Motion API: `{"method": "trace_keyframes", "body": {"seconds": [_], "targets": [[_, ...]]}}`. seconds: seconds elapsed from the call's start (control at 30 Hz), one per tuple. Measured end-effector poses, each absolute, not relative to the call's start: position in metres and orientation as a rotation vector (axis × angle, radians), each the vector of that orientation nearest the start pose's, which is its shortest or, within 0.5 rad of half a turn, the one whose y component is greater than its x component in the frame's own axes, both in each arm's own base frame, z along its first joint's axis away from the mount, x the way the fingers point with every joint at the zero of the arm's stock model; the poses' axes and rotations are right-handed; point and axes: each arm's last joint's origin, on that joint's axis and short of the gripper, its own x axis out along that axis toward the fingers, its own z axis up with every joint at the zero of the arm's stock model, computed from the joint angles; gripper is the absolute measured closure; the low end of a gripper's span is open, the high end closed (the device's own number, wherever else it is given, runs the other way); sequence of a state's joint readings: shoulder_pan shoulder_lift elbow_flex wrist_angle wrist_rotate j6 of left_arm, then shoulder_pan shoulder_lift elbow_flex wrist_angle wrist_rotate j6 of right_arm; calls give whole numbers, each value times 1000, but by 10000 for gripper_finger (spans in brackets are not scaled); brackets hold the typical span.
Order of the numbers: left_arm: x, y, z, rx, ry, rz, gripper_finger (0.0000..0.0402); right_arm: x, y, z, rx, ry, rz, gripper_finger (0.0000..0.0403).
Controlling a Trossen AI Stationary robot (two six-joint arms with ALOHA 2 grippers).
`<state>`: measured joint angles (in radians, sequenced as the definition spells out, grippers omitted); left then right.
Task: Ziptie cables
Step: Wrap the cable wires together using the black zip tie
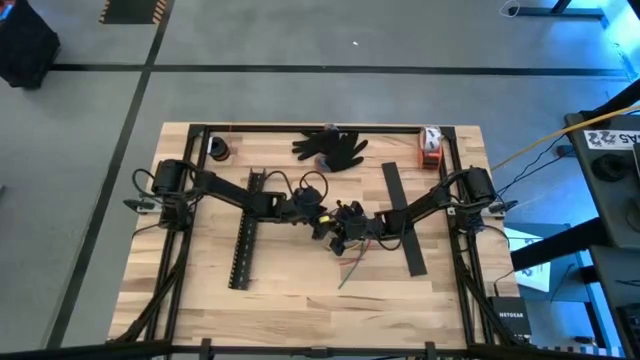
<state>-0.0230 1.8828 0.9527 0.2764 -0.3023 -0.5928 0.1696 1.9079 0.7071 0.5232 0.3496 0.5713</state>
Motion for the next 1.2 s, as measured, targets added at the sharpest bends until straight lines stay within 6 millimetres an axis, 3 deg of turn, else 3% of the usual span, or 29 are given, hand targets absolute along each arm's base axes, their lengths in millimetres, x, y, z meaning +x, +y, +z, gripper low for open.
{"method": "trace_keyframes", "body": {"seconds": [0.13, 0.27, 0.37, 0.53, 0.67, 0.83, 0.97, 1.2], "targets": [[372, -1, 137, -436, 554, 425, 390, 323, 45, 87, 373, 578, -359, 397], [371, -1, 151, -442, 523, 407, 400, 323, 45, 93, 375, 552, -365, 397], [371, -1, 178, -448, 447, 383, 401, 324, 44, 103, 377, 514, -377, 397], [362, 2, 226, -439, 316, 353, 402, 323, 43, 104, 364, 508, -396, 397], [351, 10, 251, -430, 249, 357, 401, 325, 43, 87, 345, 520, -427, 397], [340, 18, 256, -404, 315, 391, 401, 325, 43, 80, 333, 530, -426, 397], [327, 23, 266, -381, 356, 395, 395, 325, 44, 91, 296, 525, -390, 397], [311, 27, 269, -347, 459, 417, 322, 324, 37, 107, 265, 513, -384, 397]]}}
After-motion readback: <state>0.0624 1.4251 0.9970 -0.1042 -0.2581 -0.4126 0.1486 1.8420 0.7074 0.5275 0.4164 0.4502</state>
